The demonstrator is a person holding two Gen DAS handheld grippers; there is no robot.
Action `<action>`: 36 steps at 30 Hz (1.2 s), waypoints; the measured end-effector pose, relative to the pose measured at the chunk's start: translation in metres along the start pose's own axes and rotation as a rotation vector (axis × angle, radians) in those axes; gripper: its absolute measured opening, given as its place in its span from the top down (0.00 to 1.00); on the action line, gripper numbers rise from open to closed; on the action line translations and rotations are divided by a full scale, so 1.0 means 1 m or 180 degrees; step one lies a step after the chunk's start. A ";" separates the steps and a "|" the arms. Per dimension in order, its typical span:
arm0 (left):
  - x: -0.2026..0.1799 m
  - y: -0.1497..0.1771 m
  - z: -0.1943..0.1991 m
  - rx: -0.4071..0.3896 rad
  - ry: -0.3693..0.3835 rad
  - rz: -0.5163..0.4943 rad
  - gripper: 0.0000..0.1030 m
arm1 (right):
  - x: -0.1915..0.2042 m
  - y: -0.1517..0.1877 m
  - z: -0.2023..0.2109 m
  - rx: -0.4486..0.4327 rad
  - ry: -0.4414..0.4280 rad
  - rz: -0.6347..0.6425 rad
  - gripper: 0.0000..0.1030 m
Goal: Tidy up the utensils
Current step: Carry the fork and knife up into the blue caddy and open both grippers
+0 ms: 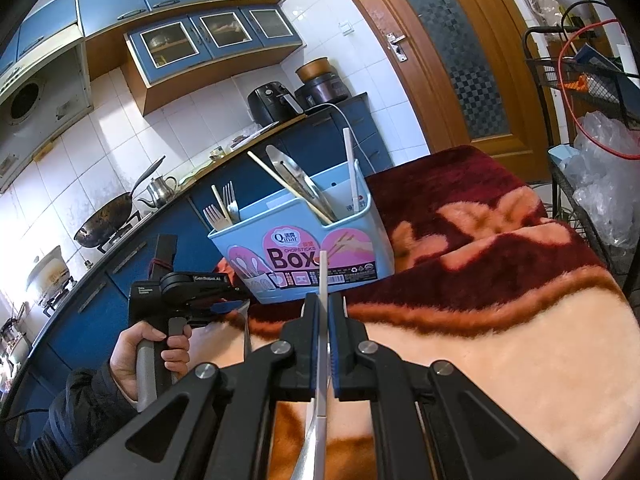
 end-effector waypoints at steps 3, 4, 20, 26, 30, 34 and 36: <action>0.008 0.000 0.001 -0.0014 0.0142 0.0147 0.71 | 0.000 0.000 0.000 -0.0010 0.0001 0.0003 0.94; 0.012 0.000 0.002 -0.0024 0.0198 0.0215 0.72 | 0.001 0.001 0.000 -0.0014 0.0004 0.0006 0.94; 0.004 0.052 0.072 -0.0361 0.0770 0.0217 0.77 | 0.007 -0.002 0.005 -0.0091 -0.0046 0.0062 0.94; -0.004 0.078 0.105 -0.0533 0.0882 0.0009 0.77 | 0.015 -0.001 0.009 -0.0118 -0.0083 0.0101 0.94; -0.018 0.088 0.128 -0.0743 0.0880 -0.0270 0.77 | 0.023 -0.005 0.013 -0.0165 -0.0085 0.0207 0.94; -0.034 0.098 0.146 -0.0854 0.0972 -0.0479 0.78 | 0.032 -0.006 0.014 -0.0187 -0.0105 0.0282 0.94; -0.038 0.102 0.154 -0.0889 0.1000 -0.0546 0.78 | 0.033 -0.006 0.015 -0.0198 -0.0122 0.0280 0.94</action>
Point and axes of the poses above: each gripper's, at about its wrist camera, not at the fingertips, and z roughly against the way its jaws point, x to its left, y to its underside, the point moved 1 cm from there along -z, roughly the way its jaws point, and after that the axes turned 1 degree about -x, right-handed, at the moved point
